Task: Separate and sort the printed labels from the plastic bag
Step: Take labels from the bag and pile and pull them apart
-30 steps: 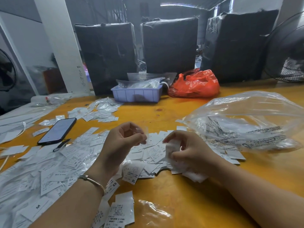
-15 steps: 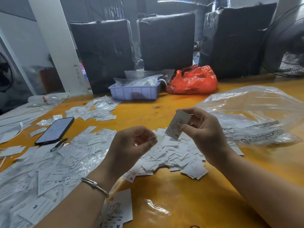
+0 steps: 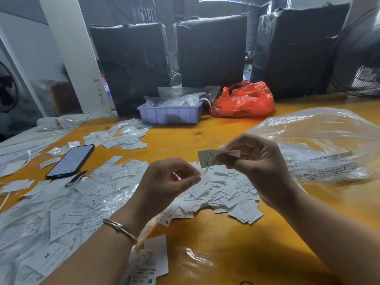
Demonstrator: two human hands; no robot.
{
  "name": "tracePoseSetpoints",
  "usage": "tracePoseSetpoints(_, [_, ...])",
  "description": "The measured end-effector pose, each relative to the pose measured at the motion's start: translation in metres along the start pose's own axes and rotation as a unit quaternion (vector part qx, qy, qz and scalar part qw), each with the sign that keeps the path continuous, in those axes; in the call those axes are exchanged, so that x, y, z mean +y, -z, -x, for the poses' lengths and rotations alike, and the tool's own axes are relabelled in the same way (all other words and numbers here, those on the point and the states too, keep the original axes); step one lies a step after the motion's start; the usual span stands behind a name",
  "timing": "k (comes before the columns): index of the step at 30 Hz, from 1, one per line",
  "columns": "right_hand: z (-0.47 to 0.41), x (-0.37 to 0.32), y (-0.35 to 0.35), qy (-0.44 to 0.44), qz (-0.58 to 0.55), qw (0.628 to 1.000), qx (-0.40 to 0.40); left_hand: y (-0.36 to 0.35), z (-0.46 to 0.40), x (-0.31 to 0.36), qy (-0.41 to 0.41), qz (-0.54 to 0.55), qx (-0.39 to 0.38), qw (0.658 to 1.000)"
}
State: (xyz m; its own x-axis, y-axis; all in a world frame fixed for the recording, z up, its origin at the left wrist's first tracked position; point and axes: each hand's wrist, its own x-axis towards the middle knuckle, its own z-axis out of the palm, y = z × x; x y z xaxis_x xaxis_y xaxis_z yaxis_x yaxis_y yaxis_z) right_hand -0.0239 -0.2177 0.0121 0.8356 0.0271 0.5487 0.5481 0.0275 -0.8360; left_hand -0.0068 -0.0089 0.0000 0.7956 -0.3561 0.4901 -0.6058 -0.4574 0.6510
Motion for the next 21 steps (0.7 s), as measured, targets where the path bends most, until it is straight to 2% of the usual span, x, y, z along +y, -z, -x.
tracePoseSetpoints(7, [0.0022,-0.0025,-0.0018,0.008,0.015,1.0,-0.023,0.0006,-0.0001,-0.0003,0.012,0.03,-0.008,0.999])
tracePoseSetpoints(14, [0.005,-0.0015,-0.0061,0.047,0.112,0.992,-0.022,0.0036,0.0005,0.0011,0.042,0.109,-0.019,0.993])
tracePoseSetpoints(21, [0.0048,-0.0019,-0.0067,0.079,0.15,0.986,-0.005,0.0028,0.0002,0.0007,0.057,0.109,-0.037,0.992])
